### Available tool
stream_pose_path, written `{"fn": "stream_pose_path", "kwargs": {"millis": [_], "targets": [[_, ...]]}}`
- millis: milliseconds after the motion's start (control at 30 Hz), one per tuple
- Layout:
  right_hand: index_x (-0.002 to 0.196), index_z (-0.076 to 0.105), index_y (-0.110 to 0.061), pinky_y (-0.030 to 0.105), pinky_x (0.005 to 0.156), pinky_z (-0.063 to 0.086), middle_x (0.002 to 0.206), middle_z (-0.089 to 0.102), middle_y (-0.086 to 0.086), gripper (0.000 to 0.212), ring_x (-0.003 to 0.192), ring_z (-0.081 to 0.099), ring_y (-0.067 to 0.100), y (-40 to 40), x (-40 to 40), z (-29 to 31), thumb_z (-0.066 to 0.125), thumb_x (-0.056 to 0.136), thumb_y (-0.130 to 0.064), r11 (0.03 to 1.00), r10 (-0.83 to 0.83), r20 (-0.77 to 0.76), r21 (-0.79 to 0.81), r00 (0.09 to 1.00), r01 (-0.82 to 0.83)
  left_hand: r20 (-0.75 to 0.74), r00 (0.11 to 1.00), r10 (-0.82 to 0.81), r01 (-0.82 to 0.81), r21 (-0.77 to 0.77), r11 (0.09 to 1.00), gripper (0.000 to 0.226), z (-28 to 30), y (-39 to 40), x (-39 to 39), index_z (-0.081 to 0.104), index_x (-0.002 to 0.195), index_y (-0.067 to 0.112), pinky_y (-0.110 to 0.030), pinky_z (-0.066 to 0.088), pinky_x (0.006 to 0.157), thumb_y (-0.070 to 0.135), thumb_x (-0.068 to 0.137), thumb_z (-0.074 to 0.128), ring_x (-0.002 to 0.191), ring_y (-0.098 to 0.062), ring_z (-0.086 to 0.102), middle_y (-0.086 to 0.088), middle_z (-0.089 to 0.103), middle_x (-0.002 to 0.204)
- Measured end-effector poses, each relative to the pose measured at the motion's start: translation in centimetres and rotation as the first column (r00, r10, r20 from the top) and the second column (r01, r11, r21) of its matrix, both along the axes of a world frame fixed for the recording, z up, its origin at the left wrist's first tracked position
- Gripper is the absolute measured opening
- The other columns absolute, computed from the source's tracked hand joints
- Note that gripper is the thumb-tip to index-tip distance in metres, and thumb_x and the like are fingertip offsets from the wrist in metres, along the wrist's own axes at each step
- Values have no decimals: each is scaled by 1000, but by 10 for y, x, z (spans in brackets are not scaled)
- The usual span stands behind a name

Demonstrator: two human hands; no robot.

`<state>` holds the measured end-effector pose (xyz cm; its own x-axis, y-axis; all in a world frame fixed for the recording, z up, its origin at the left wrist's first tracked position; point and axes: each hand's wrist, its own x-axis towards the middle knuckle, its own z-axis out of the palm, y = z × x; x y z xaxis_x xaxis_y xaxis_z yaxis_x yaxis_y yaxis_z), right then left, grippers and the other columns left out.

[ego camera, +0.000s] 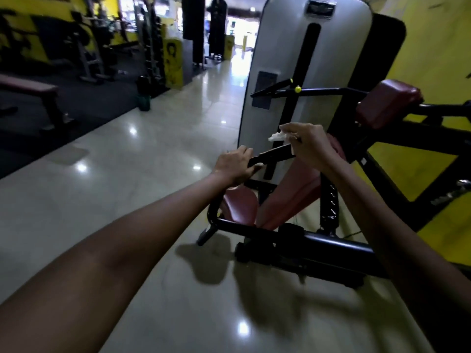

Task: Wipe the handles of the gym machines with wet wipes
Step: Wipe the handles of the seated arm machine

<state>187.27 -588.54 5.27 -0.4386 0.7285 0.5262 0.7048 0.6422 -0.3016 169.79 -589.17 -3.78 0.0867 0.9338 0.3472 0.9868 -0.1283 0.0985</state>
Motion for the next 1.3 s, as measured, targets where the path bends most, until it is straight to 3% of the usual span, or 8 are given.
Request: {"fn": "stream_pose_path", "kwargs": {"millis": [133, 300, 567, 733, 833, 1000, 1133, 1300], "targets": [[113, 64, 2, 24, 85, 39, 113, 64, 22, 29, 105, 61, 32, 6, -40, -9, 48, 89, 4, 995, 92, 132, -59, 987, -85, 3, 986, 168, -167, -60, 984, 58, -7, -32, -46, 49, 129, 7, -38, 38, 93, 53, 96, 36, 116, -34, 52, -13, 52, 132], [113, 64, 1, 30, 89, 39, 115, 64, 22, 29, 107, 58, 36, 7, -110, -21, 48, 89, 1, 978, 200, 273, -109, 941, -177, -142, 948, 284, -308, -181, 934, 54, -14, -71, -100, 47, 130, 8, -37, 40, 97, 49, 97, 38, 119, -31, 51, -13, 51, 134], [107, 68, 1, 25, 82, 42, 111, 66, 17, 28, 101, 62, 30, 7, -217, -35, 50, 86, 2, 940, 327, 438, -239, 838, -242, -194, 866, 461, -500, -354, 791, 51, -14, -104, -182, 41, 139, 11, -35, 40, 97, 40, 97, 42, 127, -27, 46, -10, 46, 141], [112, 65, -2, 29, 92, 44, 117, 63, 14, 30, 108, 59, 28, 24, -290, -49, 49, 87, -1, 926, 348, 454, -301, 820, -227, -218, 852, 476, -523, -409, 748, 48, -21, -99, -244, 41, 138, 11, -35, 40, 96, 37, 98, 41, 126, -27, 46, -10, 46, 140], [118, 61, 0, 31, 94, 42, 122, 58, 18, 31, 114, 53, 31, 36, -336, -52, 49, 90, -5, 935, 342, 559, -282, 756, -215, -240, 841, 484, -540, -425, 726, 43, -20, -85, -292, 43, 136, 10, -35, 40, 96, 32, 99, 37, 126, -27, 46, -11, 46, 139], [116, 62, 2, 26, 95, 38, 121, 61, 16, 35, 113, 56, 26, 63, -403, -62, 51, 93, -22, 894, 412, 489, -381, 769, -237, -283, 840, 463, -542, -454, 707, 38, -14, -43, -356, 47, 132, 9, -36, 42, 94, 24, 99, 37, 122, -28, 49, -12, 47, 137], [107, 66, 5, 25, 87, 40, 110, 66, 18, 29, 104, 60, 29, 88, -433, -74, 58, 88, -16, 878, 445, 536, -419, 717, -232, -303, 868, 394, -496, -479, 724, 39, -18, -10, -382, 48, 132, 11, -36, 42, 94, 29, 98, 40, 123, -27, 49, -10, 48, 137], [98, 69, 4, 20, 69, 39, 100, 69, 18, 22, 96, 64, 28, 139, -450, -88, 53, 84, -2, 884, 379, 569, -455, 730, -104, -256, 921, 292, -388, -571, 723, 42, -32, 49, -411, 50, 132, 8, -38, 42, 96, 31, 96, 46, 124, -27, 48, -10, 47, 139]]}}
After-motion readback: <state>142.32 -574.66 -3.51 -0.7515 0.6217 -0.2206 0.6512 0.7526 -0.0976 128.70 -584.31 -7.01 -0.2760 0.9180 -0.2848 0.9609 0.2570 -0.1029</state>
